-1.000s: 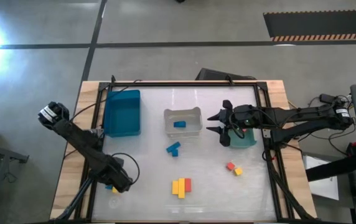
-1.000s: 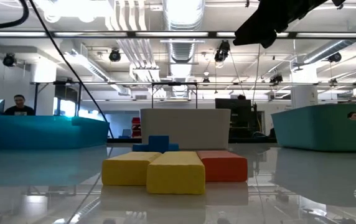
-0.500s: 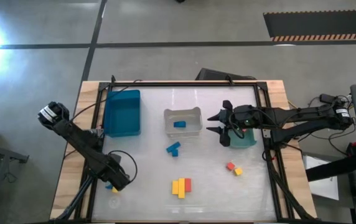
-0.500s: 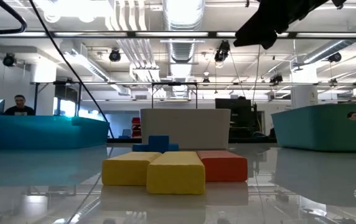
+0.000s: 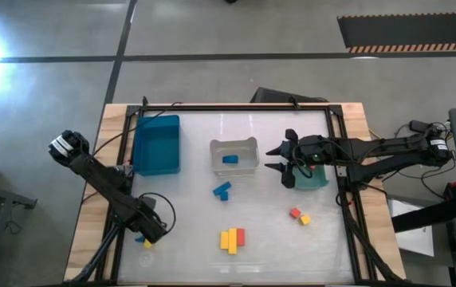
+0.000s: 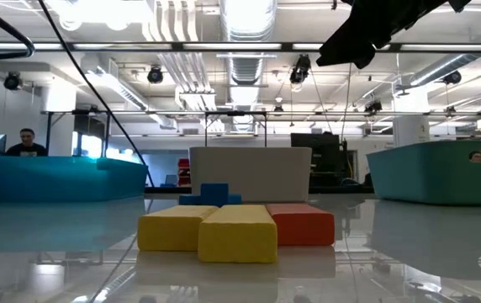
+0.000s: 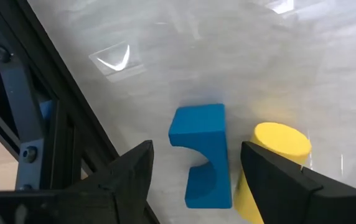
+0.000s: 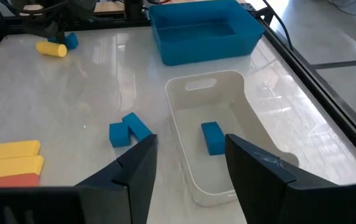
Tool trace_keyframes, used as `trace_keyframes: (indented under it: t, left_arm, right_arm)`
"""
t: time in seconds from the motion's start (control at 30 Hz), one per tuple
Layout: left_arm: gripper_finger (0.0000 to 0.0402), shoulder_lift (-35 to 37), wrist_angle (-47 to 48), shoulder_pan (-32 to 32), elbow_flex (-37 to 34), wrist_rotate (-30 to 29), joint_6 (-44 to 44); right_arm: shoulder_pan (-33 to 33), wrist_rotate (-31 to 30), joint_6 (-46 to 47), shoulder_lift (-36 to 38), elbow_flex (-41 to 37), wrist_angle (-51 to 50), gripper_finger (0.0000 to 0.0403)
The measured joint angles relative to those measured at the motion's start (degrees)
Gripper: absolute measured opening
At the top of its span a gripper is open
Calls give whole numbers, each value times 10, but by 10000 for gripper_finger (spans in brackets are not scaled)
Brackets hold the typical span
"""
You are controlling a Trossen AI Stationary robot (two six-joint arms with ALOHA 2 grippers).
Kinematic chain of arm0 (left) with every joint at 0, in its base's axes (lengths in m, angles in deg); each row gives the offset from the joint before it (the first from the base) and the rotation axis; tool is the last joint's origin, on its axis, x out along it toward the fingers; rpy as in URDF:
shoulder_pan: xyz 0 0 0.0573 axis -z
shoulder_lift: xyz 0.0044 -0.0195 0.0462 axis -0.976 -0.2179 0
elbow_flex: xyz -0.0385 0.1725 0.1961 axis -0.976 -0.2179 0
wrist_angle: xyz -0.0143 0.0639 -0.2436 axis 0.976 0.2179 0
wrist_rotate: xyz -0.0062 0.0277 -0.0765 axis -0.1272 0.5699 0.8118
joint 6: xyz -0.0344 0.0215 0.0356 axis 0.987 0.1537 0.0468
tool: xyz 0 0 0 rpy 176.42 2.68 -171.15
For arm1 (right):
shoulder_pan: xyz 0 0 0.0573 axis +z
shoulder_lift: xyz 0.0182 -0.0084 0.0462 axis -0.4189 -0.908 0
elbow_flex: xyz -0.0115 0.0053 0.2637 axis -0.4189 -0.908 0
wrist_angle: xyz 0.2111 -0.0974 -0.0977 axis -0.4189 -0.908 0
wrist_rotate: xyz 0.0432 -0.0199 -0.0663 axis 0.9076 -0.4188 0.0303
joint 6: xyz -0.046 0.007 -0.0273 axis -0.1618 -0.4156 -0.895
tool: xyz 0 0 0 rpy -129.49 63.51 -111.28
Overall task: Sort & place blocks by color
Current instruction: Put the blue block into the gray bin
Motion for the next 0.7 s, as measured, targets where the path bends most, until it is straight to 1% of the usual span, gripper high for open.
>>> trace_keyframes:
  t: [0.3, 0.5, 0.6, 0.7]
  left_arm:
    - [226, 0, 0, 6, -1, 0, -3]
    - [225, -19, -11, 12, -2, -2, -4]
    - [214, -33, -16, 12, -2, -2, -16]
    - [189, -42, -24, 12, -2, -2, -24]
  right_arm:
    - [0, 0, 0, 0, 0, 0, 178]
    - [0, 0, 0, 0, 0, 0, 178]
    - [0, 0, 0, 0, -1, 0, 178]
    - [0, 0, 0, 0, -1, 0, 178]
